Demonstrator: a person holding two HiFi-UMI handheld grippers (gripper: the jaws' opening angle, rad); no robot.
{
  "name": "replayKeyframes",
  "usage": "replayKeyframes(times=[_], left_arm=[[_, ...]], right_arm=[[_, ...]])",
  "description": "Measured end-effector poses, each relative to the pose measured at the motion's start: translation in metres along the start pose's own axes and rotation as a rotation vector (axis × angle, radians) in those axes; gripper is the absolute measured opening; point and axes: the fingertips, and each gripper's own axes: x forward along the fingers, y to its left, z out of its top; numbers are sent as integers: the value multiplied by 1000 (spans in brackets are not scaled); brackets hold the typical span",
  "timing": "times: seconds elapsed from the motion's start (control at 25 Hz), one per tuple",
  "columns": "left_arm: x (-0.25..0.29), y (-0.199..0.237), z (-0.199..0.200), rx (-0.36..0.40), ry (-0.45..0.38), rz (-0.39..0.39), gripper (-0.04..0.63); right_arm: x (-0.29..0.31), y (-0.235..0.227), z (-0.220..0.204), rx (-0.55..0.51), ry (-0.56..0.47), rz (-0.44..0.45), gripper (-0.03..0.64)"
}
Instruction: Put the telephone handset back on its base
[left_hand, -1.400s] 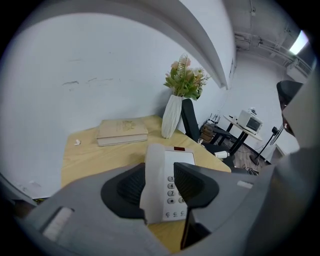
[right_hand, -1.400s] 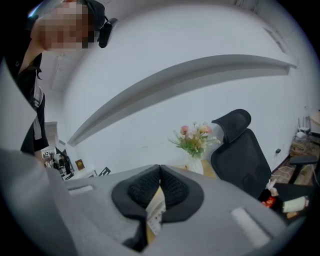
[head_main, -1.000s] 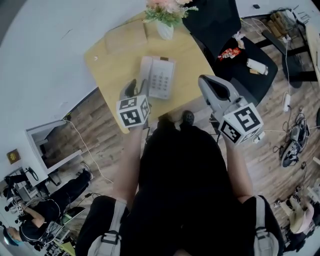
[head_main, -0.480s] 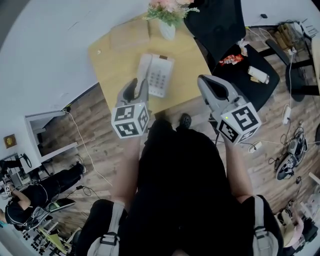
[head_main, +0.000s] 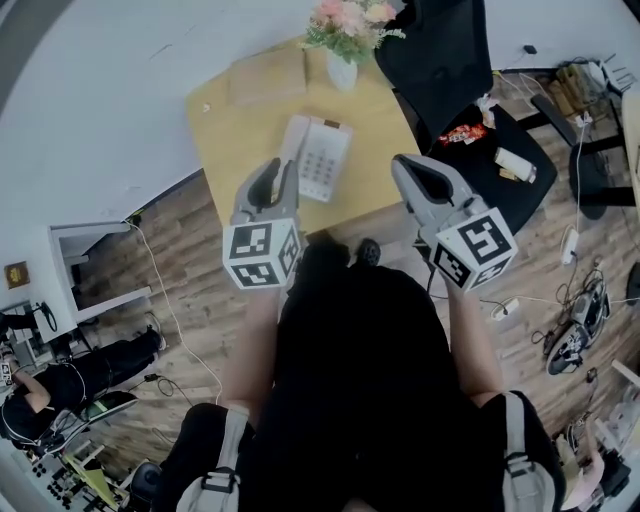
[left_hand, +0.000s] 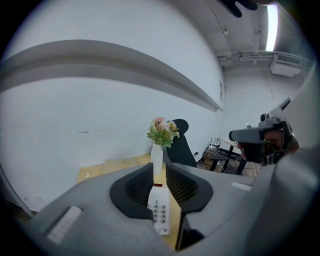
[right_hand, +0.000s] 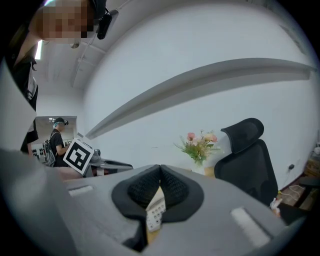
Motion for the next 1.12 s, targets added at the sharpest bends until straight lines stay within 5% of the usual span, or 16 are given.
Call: replayKeyframes(times=[1.12], left_arm=[[-38,5,7,-16,-50,1,15]], right_arm=[[5,35,-4,-63,16,18,3]])
